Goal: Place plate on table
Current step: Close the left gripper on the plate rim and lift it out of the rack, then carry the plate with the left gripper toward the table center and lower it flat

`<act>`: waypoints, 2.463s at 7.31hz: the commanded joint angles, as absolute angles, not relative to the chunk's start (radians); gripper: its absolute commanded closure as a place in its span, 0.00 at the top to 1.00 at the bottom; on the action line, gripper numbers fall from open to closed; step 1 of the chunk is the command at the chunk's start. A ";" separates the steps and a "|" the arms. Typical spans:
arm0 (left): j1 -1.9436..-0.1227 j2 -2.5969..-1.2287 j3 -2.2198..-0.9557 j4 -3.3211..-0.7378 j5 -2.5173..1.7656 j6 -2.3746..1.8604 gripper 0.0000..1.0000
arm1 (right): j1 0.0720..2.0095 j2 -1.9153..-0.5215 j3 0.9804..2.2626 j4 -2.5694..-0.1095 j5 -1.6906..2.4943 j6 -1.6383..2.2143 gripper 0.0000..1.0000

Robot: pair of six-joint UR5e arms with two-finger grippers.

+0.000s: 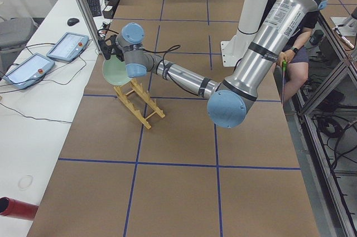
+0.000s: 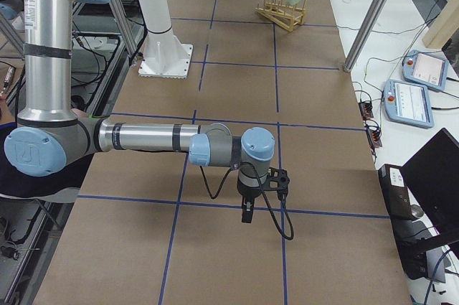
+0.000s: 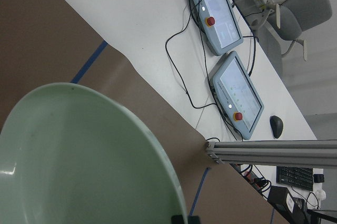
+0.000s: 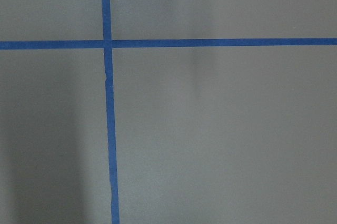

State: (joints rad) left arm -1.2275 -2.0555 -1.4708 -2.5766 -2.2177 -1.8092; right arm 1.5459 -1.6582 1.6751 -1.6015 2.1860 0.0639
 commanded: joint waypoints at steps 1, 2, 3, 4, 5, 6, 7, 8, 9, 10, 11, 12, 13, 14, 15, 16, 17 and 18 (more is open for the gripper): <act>-1.323 -2.065 -1.531 -2.512 -2.387 -1.812 0.00 | 1.546 -1.658 1.675 -1.601 2.187 0.064 1.00; -1.325 -2.069 -1.614 -2.373 -2.434 -1.801 0.00 | 1.546 -1.658 1.675 -1.601 2.186 0.064 1.00; -1.324 -2.068 -1.696 -2.271 -2.434 -1.796 0.00 | 1.546 -1.658 1.675 -1.601 2.186 0.063 1.00; -1.306 -2.063 -1.745 -2.223 -2.430 -1.796 0.00 | 1.546 -1.658 1.675 -1.601 2.186 0.063 1.00; -1.231 -2.057 -1.785 -2.191 -2.425 -1.760 0.00 | 1.546 -1.658 1.675 -1.601 2.186 0.063 1.00; -1.157 -2.060 -1.824 -2.093 -2.368 -1.705 0.00 | 1.546 -1.658 1.675 -1.601 2.186 0.063 1.00; -1.047 -2.062 -1.894 -1.931 -2.203 -1.636 0.00 | 1.546 -1.658 1.675 -1.601 2.186 0.063 1.00; -0.981 -2.097 -1.928 -1.757 -2.098 -1.520 0.00 | 1.546 -1.658 1.675 -1.601 2.186 0.063 1.00; -0.889 -2.144 -1.930 -1.624 -1.972 -1.440 0.00 | 1.546 -1.658 1.675 -1.601 2.186 0.064 1.00; -0.800 -2.176 -1.928 -1.509 -1.860 -1.404 0.00 | 1.546 -1.658 1.675 -1.601 2.186 0.063 1.00; -0.702 -2.178 -1.927 -1.487 -1.736 -1.393 0.00 | 1.546 -1.658 1.675 -1.601 2.186 0.063 1.00; -0.662 -2.183 -1.916 -1.488 -1.673 -1.323 0.00 | 1.545 -1.658 1.675 -1.601 2.186 0.063 1.00; -0.655 -2.189 -1.890 -1.485 -1.669 -1.172 0.00 | 1.545 -1.658 1.675 -1.601 2.186 0.063 1.00; -0.637 -2.192 -1.846 -1.485 -1.660 -1.000 0.00 | 1.546 -1.658 1.675 -1.601 2.186 0.063 1.00; -0.637 -2.195 -1.815 -1.486 -1.651 -0.819 0.00 | 1.546 -1.658 1.675 -1.601 2.186 0.063 1.00; -0.634 -2.194 -1.815 -1.485 -1.652 -0.696 0.00 | 1.546 -1.658 1.675 -1.601 2.187 0.064 1.00; -0.591 -2.192 -1.812 -1.477 -1.651 -0.648 0.00 | 1.546 -1.658 1.675 -1.601 2.186 0.064 1.00; -0.550 -2.194 -1.798 -1.465 -1.614 -0.641 0.00 | 1.546 -1.658 1.675 -1.601 2.186 0.063 1.00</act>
